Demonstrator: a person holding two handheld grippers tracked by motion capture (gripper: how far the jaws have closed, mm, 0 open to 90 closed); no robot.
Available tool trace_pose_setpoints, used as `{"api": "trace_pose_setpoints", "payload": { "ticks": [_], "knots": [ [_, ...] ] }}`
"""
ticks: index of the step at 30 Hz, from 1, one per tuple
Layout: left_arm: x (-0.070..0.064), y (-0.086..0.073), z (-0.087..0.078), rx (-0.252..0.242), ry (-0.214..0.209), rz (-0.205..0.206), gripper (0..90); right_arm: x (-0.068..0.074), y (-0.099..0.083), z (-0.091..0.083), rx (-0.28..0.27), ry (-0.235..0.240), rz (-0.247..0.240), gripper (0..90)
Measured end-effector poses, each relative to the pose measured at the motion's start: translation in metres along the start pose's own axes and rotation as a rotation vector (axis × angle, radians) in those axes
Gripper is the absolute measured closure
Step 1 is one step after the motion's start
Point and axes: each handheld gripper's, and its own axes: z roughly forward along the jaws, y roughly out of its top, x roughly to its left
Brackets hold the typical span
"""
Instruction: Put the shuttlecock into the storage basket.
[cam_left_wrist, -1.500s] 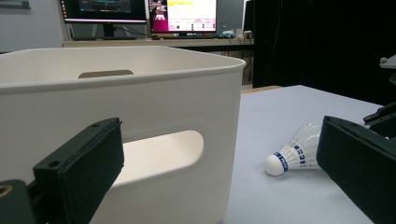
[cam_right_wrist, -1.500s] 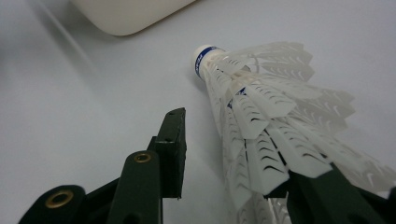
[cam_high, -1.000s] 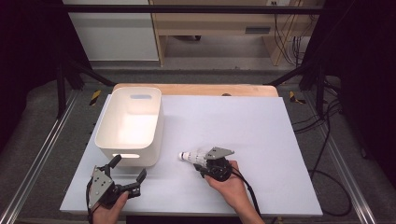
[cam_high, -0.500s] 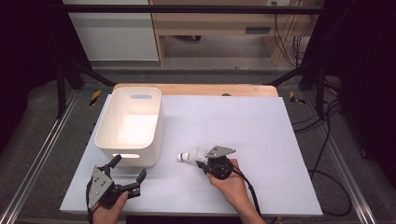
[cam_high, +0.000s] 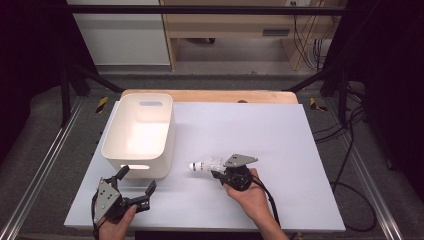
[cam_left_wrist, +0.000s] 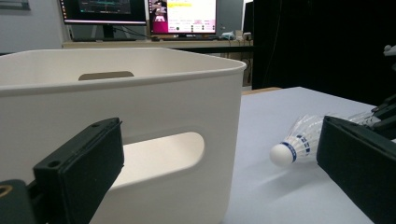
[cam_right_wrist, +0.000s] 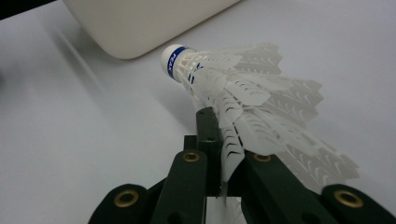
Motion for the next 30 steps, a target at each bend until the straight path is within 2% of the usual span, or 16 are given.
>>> {"api": "trace_pose_setpoints", "payload": {
  "ticks": [10,17,23,30],
  "knots": [
    [0.000,0.000,0.000,-0.005,-0.003,-0.002,0.9,0.006,0.032,-0.029,-0.048,0.004,-0.049,89.0],
    [0.001,0.000,-0.001,-0.005,0.000,0.002,0.8,0.007,0.062,-0.043,-0.054,0.000,-0.084,89.1],
    [0.002,0.000,-0.001,-0.007,0.007,0.000,0.8,0.008,0.091,-0.044,-0.049,0.009,-0.106,89.1],
    [0.002,0.000,-0.001,-0.007,0.007,0.000,0.8,0.010,0.126,-0.035,-0.047,0.027,-0.139,89.1]
  ]
}}
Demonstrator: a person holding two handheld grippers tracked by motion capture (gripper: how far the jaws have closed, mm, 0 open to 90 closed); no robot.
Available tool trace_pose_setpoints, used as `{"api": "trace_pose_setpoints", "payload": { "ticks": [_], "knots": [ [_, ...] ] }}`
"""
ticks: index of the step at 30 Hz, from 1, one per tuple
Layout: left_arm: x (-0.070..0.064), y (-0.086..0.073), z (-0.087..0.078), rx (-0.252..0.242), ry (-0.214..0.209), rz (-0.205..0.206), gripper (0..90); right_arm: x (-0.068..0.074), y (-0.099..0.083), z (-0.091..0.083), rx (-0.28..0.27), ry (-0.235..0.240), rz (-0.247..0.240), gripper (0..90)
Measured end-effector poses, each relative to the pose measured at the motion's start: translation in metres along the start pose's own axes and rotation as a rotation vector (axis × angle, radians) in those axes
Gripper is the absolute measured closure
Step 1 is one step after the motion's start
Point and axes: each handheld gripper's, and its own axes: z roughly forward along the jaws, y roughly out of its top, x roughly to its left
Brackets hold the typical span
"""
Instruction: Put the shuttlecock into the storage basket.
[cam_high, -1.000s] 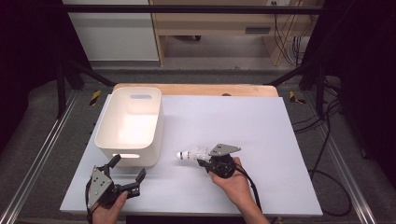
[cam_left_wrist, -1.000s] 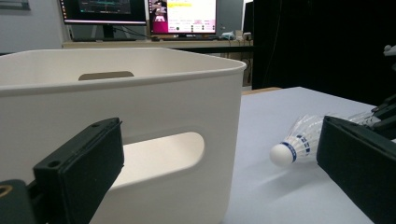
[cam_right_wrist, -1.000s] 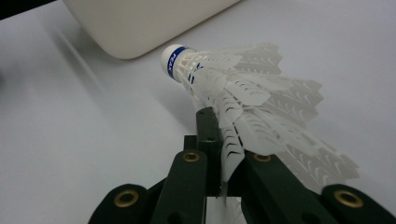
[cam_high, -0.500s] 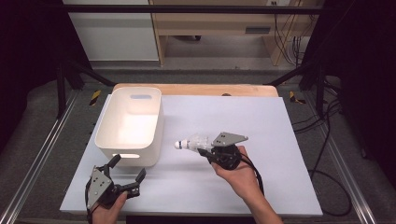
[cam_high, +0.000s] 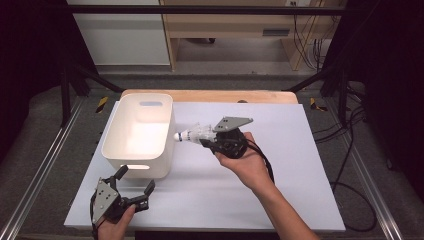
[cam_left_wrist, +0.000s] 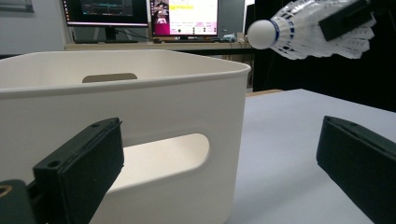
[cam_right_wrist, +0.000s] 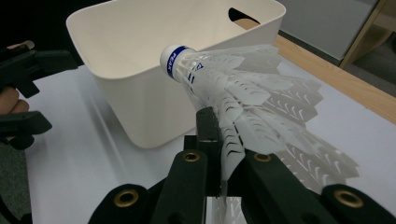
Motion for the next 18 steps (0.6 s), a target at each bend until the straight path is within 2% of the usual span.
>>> {"api": "trace_pose_setpoints", "payload": {
  "ticks": [10,18],
  "knots": [
    [0.001,0.000,0.000,-0.001,0.002,-0.001,0.8,0.000,0.037,0.019,-0.001,0.019,-0.030,89.1],
    [0.001,0.000,0.000,0.001,0.006,0.001,0.8,0.000,0.059,0.037,0.015,0.020,-0.065,89.1]
  ]
}}
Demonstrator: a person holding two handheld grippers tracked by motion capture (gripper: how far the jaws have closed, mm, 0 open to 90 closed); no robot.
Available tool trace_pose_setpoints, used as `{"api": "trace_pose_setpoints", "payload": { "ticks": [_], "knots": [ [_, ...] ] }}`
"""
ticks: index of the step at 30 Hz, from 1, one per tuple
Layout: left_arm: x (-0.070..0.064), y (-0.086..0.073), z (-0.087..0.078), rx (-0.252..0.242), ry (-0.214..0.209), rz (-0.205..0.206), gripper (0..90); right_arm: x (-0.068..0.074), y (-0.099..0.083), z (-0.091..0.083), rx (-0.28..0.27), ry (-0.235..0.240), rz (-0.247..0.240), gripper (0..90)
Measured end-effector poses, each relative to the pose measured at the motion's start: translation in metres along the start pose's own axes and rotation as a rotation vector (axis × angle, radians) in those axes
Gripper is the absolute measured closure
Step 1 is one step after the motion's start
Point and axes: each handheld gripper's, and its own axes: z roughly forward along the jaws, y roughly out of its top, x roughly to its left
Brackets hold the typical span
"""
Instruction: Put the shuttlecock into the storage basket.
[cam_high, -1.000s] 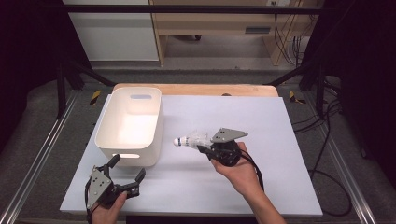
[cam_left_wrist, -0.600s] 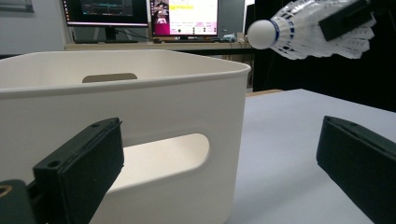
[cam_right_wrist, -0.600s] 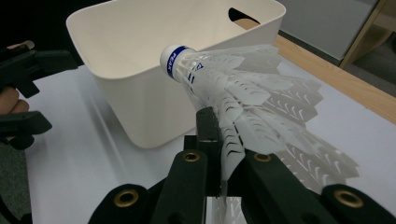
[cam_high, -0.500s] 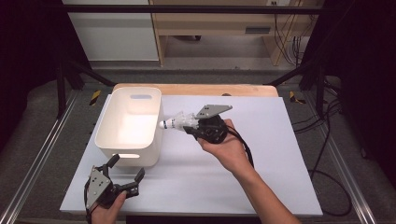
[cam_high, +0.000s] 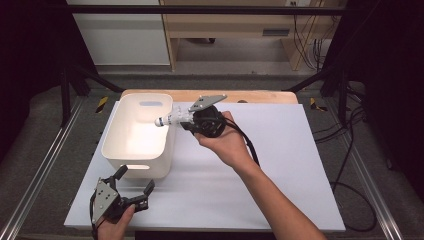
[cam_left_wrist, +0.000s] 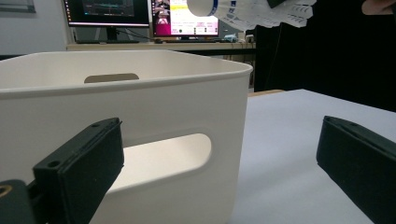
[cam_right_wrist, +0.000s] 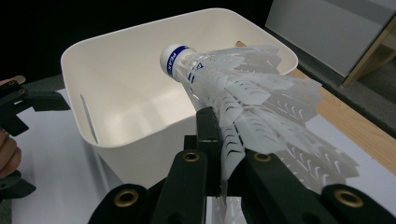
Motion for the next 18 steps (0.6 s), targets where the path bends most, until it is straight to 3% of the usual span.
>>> {"api": "trace_pose_setpoints", "payload": {
  "ticks": [8,18],
  "knots": [
    [0.000,0.000,0.000,-0.001,-0.003,-0.003,0.8,0.003,0.021,0.018,-0.004,0.015,-0.052,89.1],
    [0.001,0.000,0.000,-0.005,0.000,-0.012,0.8,0.004,0.034,0.036,0.009,0.022,-0.074,89.1]
  ]
}}
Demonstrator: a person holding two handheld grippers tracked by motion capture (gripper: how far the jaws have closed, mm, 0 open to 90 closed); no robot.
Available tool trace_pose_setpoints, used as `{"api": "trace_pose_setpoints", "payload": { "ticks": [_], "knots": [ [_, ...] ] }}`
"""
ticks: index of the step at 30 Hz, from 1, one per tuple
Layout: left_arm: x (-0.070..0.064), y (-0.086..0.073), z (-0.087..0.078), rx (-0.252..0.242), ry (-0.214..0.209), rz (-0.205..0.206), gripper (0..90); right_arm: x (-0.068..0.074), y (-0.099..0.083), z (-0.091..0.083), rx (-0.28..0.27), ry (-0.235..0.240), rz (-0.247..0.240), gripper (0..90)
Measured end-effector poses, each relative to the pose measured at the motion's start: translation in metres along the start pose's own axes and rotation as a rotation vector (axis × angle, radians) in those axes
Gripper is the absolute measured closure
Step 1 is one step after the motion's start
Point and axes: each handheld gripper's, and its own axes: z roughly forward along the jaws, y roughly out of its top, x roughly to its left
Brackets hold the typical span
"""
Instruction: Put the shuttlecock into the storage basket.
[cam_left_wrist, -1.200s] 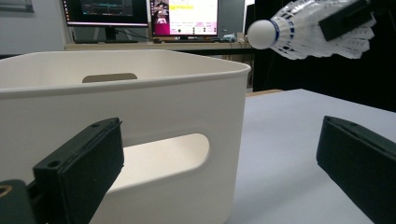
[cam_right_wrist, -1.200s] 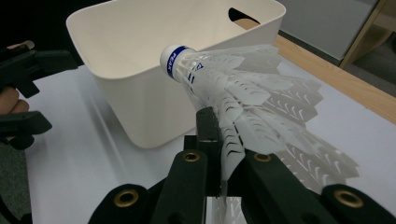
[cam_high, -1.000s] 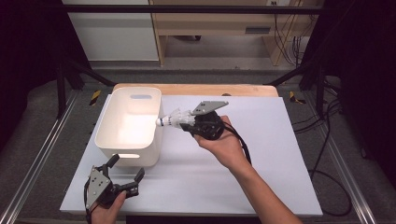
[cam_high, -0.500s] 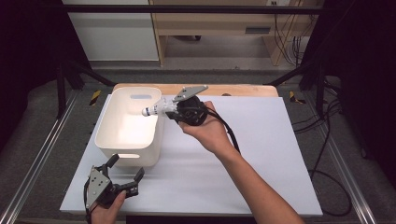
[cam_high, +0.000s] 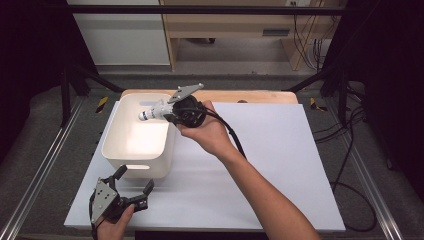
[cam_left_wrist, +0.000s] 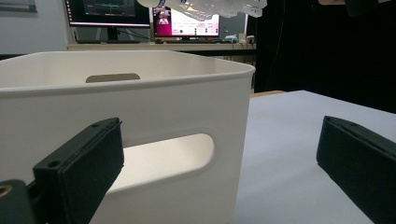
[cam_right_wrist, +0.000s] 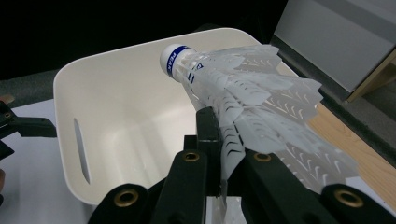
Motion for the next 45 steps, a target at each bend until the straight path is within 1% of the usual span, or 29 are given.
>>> {"api": "trace_pose_setpoints", "payload": {
  "ticks": [9,13,17,22,38,45],
  "knots": [
    [0.000,0.000,0.000,-0.002,0.001,-0.001,0.8,-0.001,0.005,0.012,0.013,0.005,-0.011,89.1],
    [0.000,0.000,0.000,-0.002,0.000,-0.001,0.8,0.000,0.007,0.015,0.013,0.005,-0.020,89.1],
    [0.000,0.000,0.000,-0.002,0.000,-0.001,0.8,0.001,0.008,0.017,0.015,0.000,-0.018,89.1],
    [0.000,0.000,0.000,-0.002,0.000,-0.001,0.8,0.000,0.007,0.019,0.022,0.001,-0.022,89.1],
    [0.002,0.000,0.000,-0.004,0.005,-0.003,0.8,-0.007,0.005,0.034,0.047,-0.009,-0.007,89.1],
    [0.001,0.000,0.000,-0.002,0.004,-0.001,0.8,-0.010,0.003,0.041,0.058,-0.011,0.007,89.1]
  ]
}}
